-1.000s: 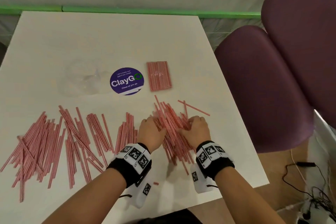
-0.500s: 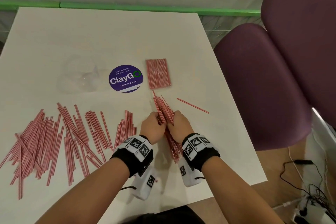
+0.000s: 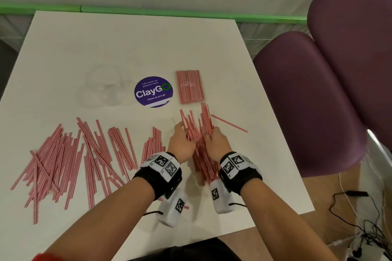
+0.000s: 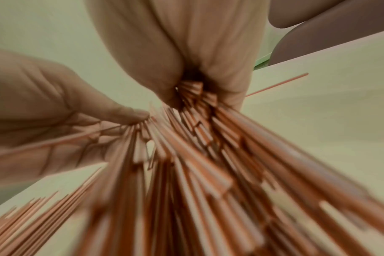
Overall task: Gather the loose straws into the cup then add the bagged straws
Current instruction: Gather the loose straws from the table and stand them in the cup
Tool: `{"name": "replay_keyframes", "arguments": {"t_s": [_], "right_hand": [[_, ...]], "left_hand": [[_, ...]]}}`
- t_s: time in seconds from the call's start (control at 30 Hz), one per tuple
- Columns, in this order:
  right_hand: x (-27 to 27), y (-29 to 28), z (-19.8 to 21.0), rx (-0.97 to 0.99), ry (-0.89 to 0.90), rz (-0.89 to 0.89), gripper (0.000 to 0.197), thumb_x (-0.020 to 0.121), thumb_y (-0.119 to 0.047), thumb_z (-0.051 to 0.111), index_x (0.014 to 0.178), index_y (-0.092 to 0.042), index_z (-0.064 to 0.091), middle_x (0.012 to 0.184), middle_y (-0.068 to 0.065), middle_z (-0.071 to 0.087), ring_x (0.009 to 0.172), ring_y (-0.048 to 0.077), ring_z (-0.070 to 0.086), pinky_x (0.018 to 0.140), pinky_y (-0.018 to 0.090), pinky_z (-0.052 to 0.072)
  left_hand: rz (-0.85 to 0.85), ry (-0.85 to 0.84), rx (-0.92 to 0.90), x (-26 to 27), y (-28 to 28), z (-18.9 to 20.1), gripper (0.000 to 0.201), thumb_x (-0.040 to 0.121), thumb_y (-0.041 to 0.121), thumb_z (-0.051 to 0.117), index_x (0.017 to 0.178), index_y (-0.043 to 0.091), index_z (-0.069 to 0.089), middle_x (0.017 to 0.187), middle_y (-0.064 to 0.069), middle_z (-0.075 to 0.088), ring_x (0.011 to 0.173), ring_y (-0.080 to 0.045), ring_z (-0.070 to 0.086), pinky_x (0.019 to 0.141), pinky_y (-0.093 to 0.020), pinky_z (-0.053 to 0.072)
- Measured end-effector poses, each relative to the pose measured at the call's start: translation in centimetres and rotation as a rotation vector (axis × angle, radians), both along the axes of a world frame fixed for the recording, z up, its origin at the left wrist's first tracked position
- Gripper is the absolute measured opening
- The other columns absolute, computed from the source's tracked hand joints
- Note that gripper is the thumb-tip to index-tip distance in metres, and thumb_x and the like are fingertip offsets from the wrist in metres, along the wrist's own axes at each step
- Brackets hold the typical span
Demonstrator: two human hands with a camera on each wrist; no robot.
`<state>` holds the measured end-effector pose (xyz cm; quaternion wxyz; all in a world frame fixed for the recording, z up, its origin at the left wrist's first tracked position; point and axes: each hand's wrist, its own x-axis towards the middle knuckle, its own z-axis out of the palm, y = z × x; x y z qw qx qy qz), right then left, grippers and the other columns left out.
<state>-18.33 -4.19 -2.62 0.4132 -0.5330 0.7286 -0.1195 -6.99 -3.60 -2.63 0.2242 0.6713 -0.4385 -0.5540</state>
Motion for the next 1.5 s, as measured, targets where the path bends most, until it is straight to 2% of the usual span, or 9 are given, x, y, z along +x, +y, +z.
{"name": "replay_keyframes", "arguments": {"t_s": [0.23, 0.43, 0.57, 0.67, 0.8, 0.97, 1.1, 1.3, 1.5], "right_hand": [[0.2, -0.1, 0.3, -0.071, -0.156, -0.179, 0.032, 0.099, -0.026, 0.036, 0.117, -0.002, 0.046, 0.099, 0.009, 0.058, 0.087, 0.022, 0.056, 0.076, 0.028, 0.043], [1.0, -0.5, 0.6, -0.061, -0.285, -0.169, 0.048, 0.099, -0.040, 0.029, 0.117, -0.006, 0.057, 0.113, 0.017, 0.066, 0.102, 0.031, 0.063, 0.095, 0.045, 0.049], [1.4, -0.7, 1.0, -0.088, -0.292, -0.172, 0.056, 0.100, -0.042, 0.020, 0.120, -0.004, 0.057, 0.122, 0.015, 0.062, 0.115, 0.028, 0.057, 0.103, 0.037, 0.042], [2.0, -1.0, 0.8, -0.092, -0.243, -0.194, 0.057, 0.100, -0.042, 0.019, 0.118, -0.002, 0.055, 0.122, 0.017, 0.060, 0.116, 0.031, 0.055, 0.099, 0.034, 0.039], [2.3, -1.4, 0.4, -0.110, -0.224, -0.245, 0.060, 0.099, -0.045, 0.021, 0.112, 0.000, 0.057, 0.115, 0.018, 0.062, 0.107, 0.030, 0.057, 0.089, 0.032, 0.039], [2.0, -1.2, 0.4, -0.152, -0.343, -0.241, 0.062, 0.096, -0.049, 0.025, 0.108, 0.001, 0.060, 0.104, 0.012, 0.065, 0.089, 0.018, 0.056, 0.077, 0.026, 0.041], [2.1, -0.6, 0.5, -0.184, -0.418, -0.173, 0.046, 0.092, -0.047, 0.041, 0.092, -0.005, 0.060, 0.091, 0.010, 0.064, 0.085, 0.020, 0.061, 0.079, 0.031, 0.047], [1.9, -0.5, 0.4, -0.022, -0.741, -0.301, 0.040, 0.084, -0.032, 0.065, 0.110, -0.001, 0.061, 0.109, 0.018, 0.069, 0.097, 0.028, 0.068, 0.091, 0.043, 0.054], [1.8, -0.9, 1.3, -0.003, -0.938, -0.501, 0.016, 0.088, -0.014, 0.061, 0.103, -0.010, 0.056, 0.064, 0.001, 0.065, 0.051, 0.008, 0.062, 0.049, 0.021, 0.051]], "left_hand": [[-0.065, 0.085, -0.078, 0.7, -0.7, -1.3, 0.074, 0.065, 0.039, 0.064, 0.132, 0.011, 0.051, 0.125, -0.013, 0.062, 0.113, -0.027, 0.061, 0.096, -0.050, 0.049], [-0.042, 0.063, -0.175, 0.9, -1.2, -0.2, 0.024, 0.084, 0.016, 0.065, 0.107, 0.009, 0.068, 0.075, -0.006, 0.061, 0.058, -0.009, 0.057, 0.073, -0.037, 0.057], [-0.058, -0.013, -0.211, 0.8, -1.0, 0.3, 0.021, 0.087, 0.025, 0.061, 0.101, 0.012, 0.072, 0.077, -0.006, 0.068, 0.078, -0.026, 0.066, 0.080, -0.036, 0.052], [-0.113, -0.159, -0.259, 0.1, -1.0, 0.8, 0.029, 0.094, 0.023, 0.049, 0.103, 0.005, 0.070, 0.094, -0.015, 0.072, 0.083, -0.025, 0.063, 0.072, -0.025, 0.044], [-0.118, -0.164, -0.337, -0.8, -0.7, 0.9, 0.032, 0.094, 0.008, 0.042, 0.084, -0.009, 0.067, 0.056, -0.005, 0.051, 0.047, -0.010, 0.042, 0.048, -0.018, 0.029], [-0.172, -0.182, -0.295, 0.1, -1.3, 1.5, 0.034, 0.094, 0.017, 0.046, 0.082, -0.004, 0.070, 0.057, -0.004, 0.050, 0.053, -0.015, 0.044, 0.049, -0.023, 0.027], [0.019, 0.025, -0.124, 1.2, -2.4, 0.7, 0.022, 0.080, 0.006, 0.056, 0.068, 0.010, 0.074, 0.050, -0.001, 0.060, 0.051, -0.015, 0.054, 0.068, -0.034, 0.053], [0.166, 0.289, -0.016, 1.1, -2.2, 1.0, 0.014, 0.083, 0.004, 0.062, 0.091, -0.005, 0.071, 0.057, -0.006, 0.058, 0.037, -0.003, 0.050, 0.045, -0.016, 0.049], [0.054, 0.349, -0.068, 0.3, -1.7, 1.7, 0.026, 0.095, 0.012, 0.044, 0.106, 0.006, 0.067, 0.061, 0.000, 0.054, 0.056, -0.009, 0.049, 0.051, -0.014, 0.042]]}}
